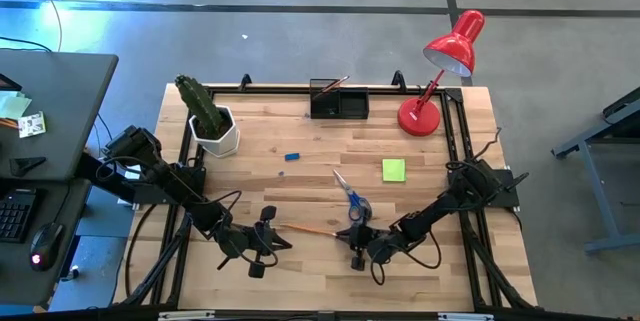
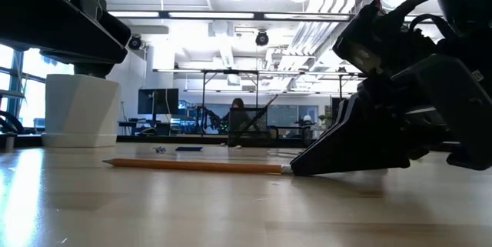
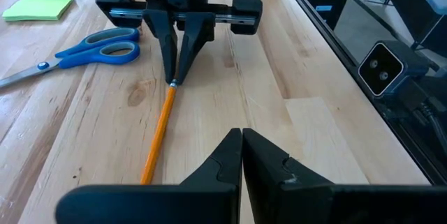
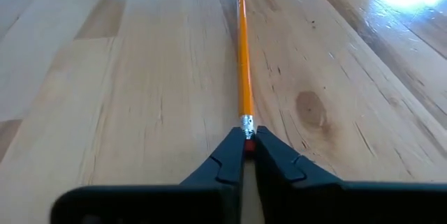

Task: Pick and place office supplies into organizer
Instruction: Put the yellow pencil into the top left section of the desk organizer

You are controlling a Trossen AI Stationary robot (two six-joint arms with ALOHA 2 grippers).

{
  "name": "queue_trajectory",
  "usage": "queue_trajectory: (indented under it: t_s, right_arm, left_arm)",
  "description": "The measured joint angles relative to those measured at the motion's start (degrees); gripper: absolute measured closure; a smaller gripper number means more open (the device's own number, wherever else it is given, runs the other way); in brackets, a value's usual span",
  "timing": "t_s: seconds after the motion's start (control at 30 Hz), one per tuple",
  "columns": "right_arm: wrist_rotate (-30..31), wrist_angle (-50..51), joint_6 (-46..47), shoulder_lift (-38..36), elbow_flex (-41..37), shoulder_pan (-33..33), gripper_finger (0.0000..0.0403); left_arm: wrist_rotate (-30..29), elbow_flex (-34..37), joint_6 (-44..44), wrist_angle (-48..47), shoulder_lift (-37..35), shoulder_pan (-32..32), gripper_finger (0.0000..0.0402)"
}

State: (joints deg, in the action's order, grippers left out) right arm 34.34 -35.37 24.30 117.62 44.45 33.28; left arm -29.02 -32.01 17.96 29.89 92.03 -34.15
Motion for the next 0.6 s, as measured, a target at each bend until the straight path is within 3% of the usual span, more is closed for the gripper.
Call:
queue_trajectory:
  t_s: [0.4,0.6]
  right_arm:
    - [-1.6,1.4,-2.5,-1.8,-0.2,-0.6,0.0379]
    - [-4.3,10.9,-3.4,-8.1,-0.3,-2.3,0.0397]
  left_arm:
    - [0.0,0.0,-0.1,0.0,0.0,0.0,0.0399]
    - [0.0,0.0,-0.1,-1.3,0.0,0.0,0.0399]
